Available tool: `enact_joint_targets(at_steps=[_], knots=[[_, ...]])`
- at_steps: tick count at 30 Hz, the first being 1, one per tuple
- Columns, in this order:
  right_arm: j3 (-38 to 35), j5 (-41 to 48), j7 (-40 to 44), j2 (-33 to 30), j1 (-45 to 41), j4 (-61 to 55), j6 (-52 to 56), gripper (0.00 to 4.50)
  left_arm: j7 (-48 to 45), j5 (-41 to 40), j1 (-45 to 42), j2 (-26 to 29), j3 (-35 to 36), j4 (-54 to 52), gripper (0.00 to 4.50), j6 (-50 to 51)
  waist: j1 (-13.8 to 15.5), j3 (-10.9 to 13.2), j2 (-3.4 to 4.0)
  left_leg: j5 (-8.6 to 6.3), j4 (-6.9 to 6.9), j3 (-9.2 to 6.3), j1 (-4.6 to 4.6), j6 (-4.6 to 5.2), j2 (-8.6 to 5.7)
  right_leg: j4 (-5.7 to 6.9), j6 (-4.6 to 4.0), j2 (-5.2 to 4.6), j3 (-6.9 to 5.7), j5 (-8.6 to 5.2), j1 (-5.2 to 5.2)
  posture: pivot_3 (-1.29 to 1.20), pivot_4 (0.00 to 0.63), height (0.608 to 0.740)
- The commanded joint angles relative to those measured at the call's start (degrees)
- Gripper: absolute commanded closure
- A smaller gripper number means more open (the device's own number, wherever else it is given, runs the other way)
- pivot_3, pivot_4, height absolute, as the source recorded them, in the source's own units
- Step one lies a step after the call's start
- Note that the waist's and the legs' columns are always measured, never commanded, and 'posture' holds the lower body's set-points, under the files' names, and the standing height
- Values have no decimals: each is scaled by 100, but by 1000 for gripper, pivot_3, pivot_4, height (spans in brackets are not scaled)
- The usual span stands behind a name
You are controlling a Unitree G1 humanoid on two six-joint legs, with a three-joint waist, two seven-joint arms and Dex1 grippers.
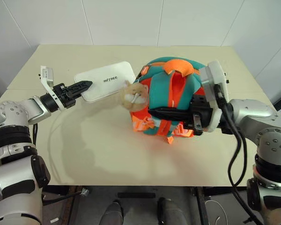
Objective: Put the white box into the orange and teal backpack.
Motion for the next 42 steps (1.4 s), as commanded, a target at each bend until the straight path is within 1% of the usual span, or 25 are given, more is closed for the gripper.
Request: enact_joint_targets(at_steps=[1,8,12,17,21,24,27,32,34,38,42], knots=[[-246,334,293,-224,-17,-199,-201,4500,-216,48,-225,141,42,34,3238,-162,-1,0,0,0,0,0,1,0,1,1,-1,0,0,0,0,0,150,740],[-278,332,814,-667,170,-44,-455,4500,-517,259,-293,206,-117,95,3238,-352,14,1,-2,0,9,1,-1,0,0,3,-2,0,0,-1,0,0,150,740],[-128,-153,1125,-846,439,89,-864,4500,-892,388,-198,197,-187,-67,3238,-886,18,1,-4,0,10,1,-1,0,0,3,-2,0,0,-1,1,0,150,740],[-93,-637,1368,-905,946,187,-1370,4500,-2031,212,174,198,-59,-565,3238,-1684,15,1,-3,-1,12,4,-2,-2,0,2,-2,0,1,-1,0,0,150,740],[-110,-786,1376,-921,1071,253,-1500,4500,-2589,142,386,202,82,-745,3238,-2157,11,1,-4,-1,19,5,-1,-2,1,6,-2,0,2,-1,0,0,150,740],[-161,-798,1356,-937,1168,297,-1520,4500,-3034,-117,410,181,424,-726,3239,-2446,18,2,-5,-1,31,5,-1,-1,1,11,-2,0,2,-1,3,0,150,740],[-215,-789,1341,-973,1271,336,-1536,4500,-3458,-328,372,268,615,-641,3239,-2509,19,2,-7,-2,37,5,-1,0,1,9,-3,-1,2,0,7,0,150,740],[-331,-787,1393,-1039,1366,493,-1590,4500,-4078,-464,410,508,598,-598,3239,-2383,17,2,-7,-2,38,5,0,1,1,11,-3,-1,2,0,8,0,150,740],[-323,-804,1424,-1074,1370,544,-1610,4500,-4238,-443,398,578,525,-548,3239,-2345,17,2,-7,-2,38,5,0,1,1,12,-3,-1,2,0,8,0,150,740],[-271,-841,1475,-1118,1323,680,-1671,4500,-4952,-44,471,872,-149,-356,3240,-2485,19,2,-6,-2,38,4,1,1,1,14,-3,-1,2,-1,9,0,150,740],[-193,-943,1550,-1108,1254,819,-1744,4500,-4994,14,282,921,-620,-354,3254,-2665,22,2,-7,-2,39,4,2,2,1,15,-4,-1,2,-1,9,0,150,740]])
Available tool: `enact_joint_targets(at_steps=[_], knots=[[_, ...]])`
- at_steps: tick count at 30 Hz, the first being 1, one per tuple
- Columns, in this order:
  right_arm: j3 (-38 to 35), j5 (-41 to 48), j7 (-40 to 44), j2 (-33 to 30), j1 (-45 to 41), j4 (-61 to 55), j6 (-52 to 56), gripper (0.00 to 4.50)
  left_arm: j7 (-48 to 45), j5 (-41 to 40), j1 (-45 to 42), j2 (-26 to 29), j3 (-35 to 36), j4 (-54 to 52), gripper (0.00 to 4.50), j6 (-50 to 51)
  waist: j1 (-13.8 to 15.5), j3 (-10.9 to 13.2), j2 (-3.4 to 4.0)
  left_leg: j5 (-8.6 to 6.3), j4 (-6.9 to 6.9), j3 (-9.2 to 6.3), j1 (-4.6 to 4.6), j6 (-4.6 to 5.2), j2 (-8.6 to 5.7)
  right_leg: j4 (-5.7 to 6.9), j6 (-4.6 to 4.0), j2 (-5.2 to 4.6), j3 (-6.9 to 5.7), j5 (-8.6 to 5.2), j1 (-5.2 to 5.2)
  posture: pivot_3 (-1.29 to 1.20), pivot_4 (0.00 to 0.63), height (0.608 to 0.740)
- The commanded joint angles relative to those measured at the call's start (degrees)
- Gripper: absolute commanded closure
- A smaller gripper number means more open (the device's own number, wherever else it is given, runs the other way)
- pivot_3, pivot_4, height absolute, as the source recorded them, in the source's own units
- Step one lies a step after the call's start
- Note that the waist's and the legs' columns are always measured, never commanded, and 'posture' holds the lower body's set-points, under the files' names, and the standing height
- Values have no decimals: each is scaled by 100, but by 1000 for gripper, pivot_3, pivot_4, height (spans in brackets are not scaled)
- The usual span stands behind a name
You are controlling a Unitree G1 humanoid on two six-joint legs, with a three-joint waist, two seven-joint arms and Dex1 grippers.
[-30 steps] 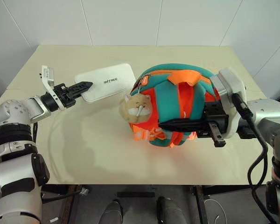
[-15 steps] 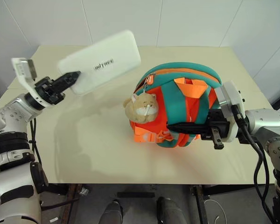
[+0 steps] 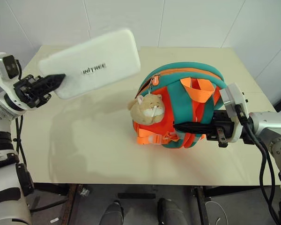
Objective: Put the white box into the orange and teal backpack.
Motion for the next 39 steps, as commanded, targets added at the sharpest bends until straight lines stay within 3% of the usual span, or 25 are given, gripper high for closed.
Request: enact_joint_targets(at_steps=[1,13,24,32,39], knots=[[-131,-62,88,-53,-153,20,-206,4500,-643,3,-298,81,-273,-83,3254,-240,-2,0,0,0,0,0,0,0,0,0,0,0,0,0,0,0,150,740],[-155,-137,51,-5,-81,-25,-268,4500,-643,-104,-645,135,-1207,-230,3254,-501,-7,0,0,-1,0,0,-1,2,0,3,0,0,0,0,-1,0,150,740],[-139,-220,40,14,-65,9,-333,4500,-643,230,-885,500,-2444,-31,3254,-1634,15,0,0,-1,1,0,-1,2,0,4,-1,0,1,-1,-1,0,150,740],[-93,-261,54,30,-100,31,-342,4500,-577,1253,-1531,375,-3022,264,3254,-2176,4,0,0,-2,3,1,-2,3,0,2,-1,1,2,-1,0,0,150,740],[-39,-304,105,48,-171,86,-360,4500,-218,1878,-2003,-146,-3067,-22,3254,-1900,18,0,0,-1,10,0,-1,3,-1,3,0,1,2,0,5,0,150,740]])
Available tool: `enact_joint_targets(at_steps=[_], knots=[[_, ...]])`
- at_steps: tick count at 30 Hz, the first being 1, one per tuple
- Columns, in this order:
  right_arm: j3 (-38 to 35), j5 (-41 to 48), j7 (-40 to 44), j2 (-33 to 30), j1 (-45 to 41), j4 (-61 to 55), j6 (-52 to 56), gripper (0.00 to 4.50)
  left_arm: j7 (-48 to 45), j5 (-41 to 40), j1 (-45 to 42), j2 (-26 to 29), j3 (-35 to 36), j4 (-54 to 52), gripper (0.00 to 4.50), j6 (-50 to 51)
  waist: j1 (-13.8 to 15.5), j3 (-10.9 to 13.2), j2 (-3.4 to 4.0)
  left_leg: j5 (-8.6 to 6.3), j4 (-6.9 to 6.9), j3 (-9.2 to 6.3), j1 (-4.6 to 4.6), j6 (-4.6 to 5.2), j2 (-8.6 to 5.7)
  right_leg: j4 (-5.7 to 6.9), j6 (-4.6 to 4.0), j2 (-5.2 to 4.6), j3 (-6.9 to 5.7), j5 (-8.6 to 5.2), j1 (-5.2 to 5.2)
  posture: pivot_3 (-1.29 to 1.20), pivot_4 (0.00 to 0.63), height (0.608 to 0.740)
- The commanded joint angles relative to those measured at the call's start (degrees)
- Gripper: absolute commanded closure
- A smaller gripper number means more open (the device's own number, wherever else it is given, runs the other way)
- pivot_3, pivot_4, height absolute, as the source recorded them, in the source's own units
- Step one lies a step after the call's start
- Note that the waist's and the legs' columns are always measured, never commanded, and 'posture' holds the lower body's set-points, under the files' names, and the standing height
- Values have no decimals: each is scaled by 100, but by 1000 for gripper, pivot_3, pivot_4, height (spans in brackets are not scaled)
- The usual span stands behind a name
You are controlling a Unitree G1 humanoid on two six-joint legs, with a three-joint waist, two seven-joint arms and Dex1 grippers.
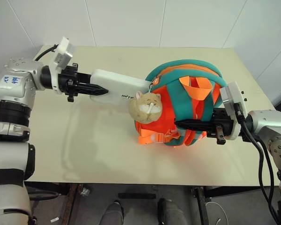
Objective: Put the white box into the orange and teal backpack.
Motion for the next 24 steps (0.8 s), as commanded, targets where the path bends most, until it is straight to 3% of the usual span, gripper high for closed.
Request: enact_joint_targets(at_steps=[1,9,17,24], knots=[[-86,15,69,8,-123,-30,-147,4500,-225,332,-154,-146,-18,-267,3254,191,-9,0,0,0,0,0,0,0,0,1,0,0,0,0,0,0,150,740],[19,-64,39,149,-217,-7,-177,4500,899,990,-44,-1035,-141,-800,3255,895,-8,0,0,0,5,0,0,0,0,5,4,1,2,2,1,0,150,740],[55,-104,2,263,-232,-73,-166,4500,2246,1388,-131,-2139,-53,-646,3255,1577,-10,0,0,1,25,-1,3,1,-2,17,8,1,7,4,5,0,150,740],[68,-119,-45,314,-230,-94,-162,4500,2688,1520,-134,-2884,-19,-374,3256,1453,105,0,0,1,43,2,4,2,-4,7,14,1,12,8,16,0,150,740]])
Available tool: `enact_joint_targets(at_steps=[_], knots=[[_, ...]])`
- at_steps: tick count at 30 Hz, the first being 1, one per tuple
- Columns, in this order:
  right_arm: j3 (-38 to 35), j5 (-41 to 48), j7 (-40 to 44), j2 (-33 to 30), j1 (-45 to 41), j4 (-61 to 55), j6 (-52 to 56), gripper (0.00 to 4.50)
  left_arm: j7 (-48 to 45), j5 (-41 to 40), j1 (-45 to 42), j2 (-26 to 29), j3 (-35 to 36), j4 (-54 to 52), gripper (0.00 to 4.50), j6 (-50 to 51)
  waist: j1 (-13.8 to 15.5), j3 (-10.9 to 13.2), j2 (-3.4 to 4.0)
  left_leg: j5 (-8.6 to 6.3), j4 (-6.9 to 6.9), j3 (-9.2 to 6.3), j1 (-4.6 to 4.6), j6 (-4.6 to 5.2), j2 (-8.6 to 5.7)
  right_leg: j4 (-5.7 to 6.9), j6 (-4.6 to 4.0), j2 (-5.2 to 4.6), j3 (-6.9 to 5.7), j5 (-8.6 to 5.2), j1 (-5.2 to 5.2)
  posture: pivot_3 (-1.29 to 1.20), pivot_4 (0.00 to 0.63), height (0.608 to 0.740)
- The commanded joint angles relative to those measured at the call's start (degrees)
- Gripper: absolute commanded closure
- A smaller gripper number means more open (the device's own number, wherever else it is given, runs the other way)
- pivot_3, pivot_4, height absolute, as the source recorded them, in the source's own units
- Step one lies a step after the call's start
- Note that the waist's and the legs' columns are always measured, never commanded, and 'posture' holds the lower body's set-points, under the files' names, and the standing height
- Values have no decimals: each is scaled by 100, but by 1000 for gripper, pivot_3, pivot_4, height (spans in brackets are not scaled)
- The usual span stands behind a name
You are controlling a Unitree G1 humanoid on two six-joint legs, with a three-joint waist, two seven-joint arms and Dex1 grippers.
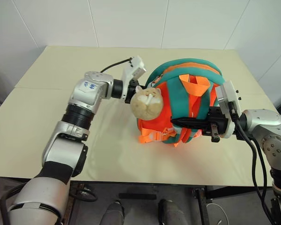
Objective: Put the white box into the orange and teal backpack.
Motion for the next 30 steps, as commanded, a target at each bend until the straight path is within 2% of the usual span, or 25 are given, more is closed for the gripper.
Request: enact_joint_targets(at_steps=[1,7,13,18,24,27,30], knots=[[-71,63,3,23,-79,-175,-117,4500,237,236,-41,-190,-9,288,3256,-219,14,0,0,0,1,0,1,0,0,0,0,0,0,0,1,0,150,740],[-58,74,-11,76,-78,-185,-118,4500,256,341,-219,-540,37,812,3256,-586,69,0,0,-1,21,0,-1,2,-3,-23,9,0,-1,14,21,0,150,740],[-73,98,-44,109,-59,-218,-100,4500,168,566,-323,-635,-4,1293,3256,-991,124,0,0,-4,37,0,0,7,-4,-38,11,-1,-2,25,36,0,150,740],[-100,107,-85,109,-11,-255,-101,4500,-231,426,-326,-463,76,1004,1612,-643,97,0,1,-6,42,4,-3,11,-3,-55,1,0,-2,32,40,0,150,740],[-70,84,-99,145,-34,-225,-110,4500,-482,368,-333,18,235,607,20,-544,-4,1,1,-11,22,5,-4,16,-2,-56,12,-1,-1,36,31,0,150,740],[-59,78,-103,159,-49,-218,-113,4500,-774,266,-241,357,267,179,20,-345,-43,1,3,-10,9,14,-12,15,0,-35,10,0,8,36,0,0,150,740],[-53,76,-96,168,-48,-215,-108,4500,-1241,57,-37,973,366,-351,20,-4,-91,2,3,-10,-9,18,-9,15,1,-26,8,1,16,33,-11,0,150,740]])
